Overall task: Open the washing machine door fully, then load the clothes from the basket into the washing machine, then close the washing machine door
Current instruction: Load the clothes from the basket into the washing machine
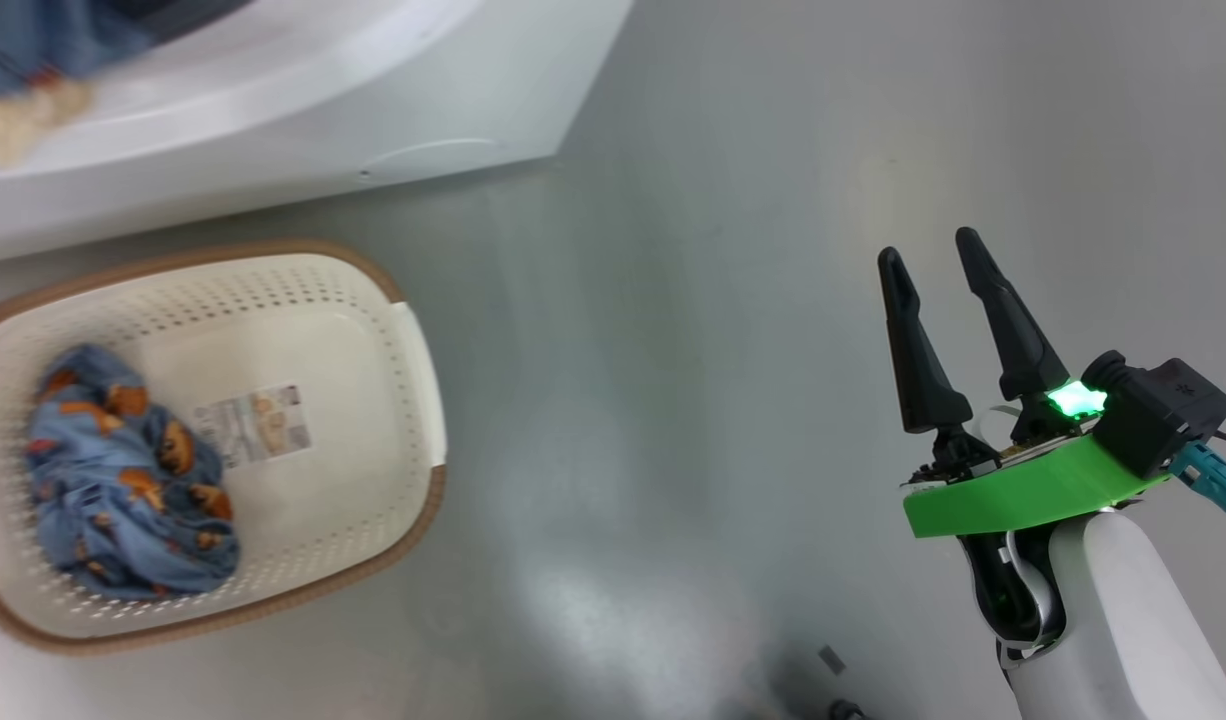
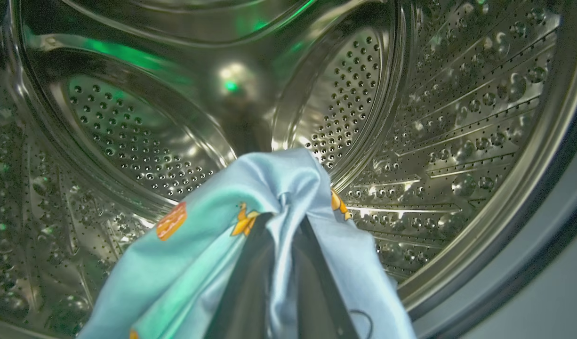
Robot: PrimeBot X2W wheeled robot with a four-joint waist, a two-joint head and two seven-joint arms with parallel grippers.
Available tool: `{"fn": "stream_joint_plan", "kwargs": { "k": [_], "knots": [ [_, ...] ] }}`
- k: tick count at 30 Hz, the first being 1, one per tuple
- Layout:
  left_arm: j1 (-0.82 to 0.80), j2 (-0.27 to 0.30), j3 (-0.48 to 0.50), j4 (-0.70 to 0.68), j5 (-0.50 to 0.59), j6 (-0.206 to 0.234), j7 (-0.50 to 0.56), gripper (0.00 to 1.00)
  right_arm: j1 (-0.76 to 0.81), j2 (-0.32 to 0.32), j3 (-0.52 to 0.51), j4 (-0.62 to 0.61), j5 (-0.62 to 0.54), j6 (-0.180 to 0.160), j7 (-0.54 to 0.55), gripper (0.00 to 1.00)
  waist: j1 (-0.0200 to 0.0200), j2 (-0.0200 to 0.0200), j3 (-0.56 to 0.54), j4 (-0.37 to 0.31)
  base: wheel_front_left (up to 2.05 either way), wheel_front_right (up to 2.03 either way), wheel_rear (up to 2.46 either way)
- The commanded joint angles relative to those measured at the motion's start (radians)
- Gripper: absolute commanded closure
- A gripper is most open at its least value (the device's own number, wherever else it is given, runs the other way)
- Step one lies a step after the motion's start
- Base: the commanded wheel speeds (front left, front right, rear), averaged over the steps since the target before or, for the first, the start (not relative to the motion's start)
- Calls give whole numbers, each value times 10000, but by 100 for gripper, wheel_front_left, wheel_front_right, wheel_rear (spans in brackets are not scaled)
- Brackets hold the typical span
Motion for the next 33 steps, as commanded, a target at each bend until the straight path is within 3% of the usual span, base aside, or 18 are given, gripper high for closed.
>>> {"fn": "stream_joint_plan", "kwargs": {
  "k": [1,10,11,12,13,22,33],
  "knots": [
    [-436,490,83,-242,69,-30,-103,100,66,-1,185,-239,-12,29,-48,0,0,0,257,-320,0,0,0],
    [-765,703,914,-1555,637,69,-118,100,13,180,191,-328,19,29,-48,0,0,0,511,-605,0,0,0],
    [-709,664,957,-1420,669,83,-118,94,28,191,181,-318,9,29,-48,0,0,0,503,-596,0,0,0],
    [-636,608,986,-1211,674,97,-118,57,39,201,173,-304,-4,29,-48,0,0,0,486,-582,0,0,0],
    [-540,519,999,-841,620,97,-118,0,49,209,169,-285,-15,29,-48,0,0,0,455,-559,0,0,0],
    [-387,15,573,961,467,7,-59,0,-20,205,249,-196,-60,29,-48,0,0,0,187,-263,0,0,0],
    [340,-79,303,208,463,-28,-117,0,-112,88,250,-38,-7,29,-48,0,0,0,-362,52,0,0,0]
  ]
}}
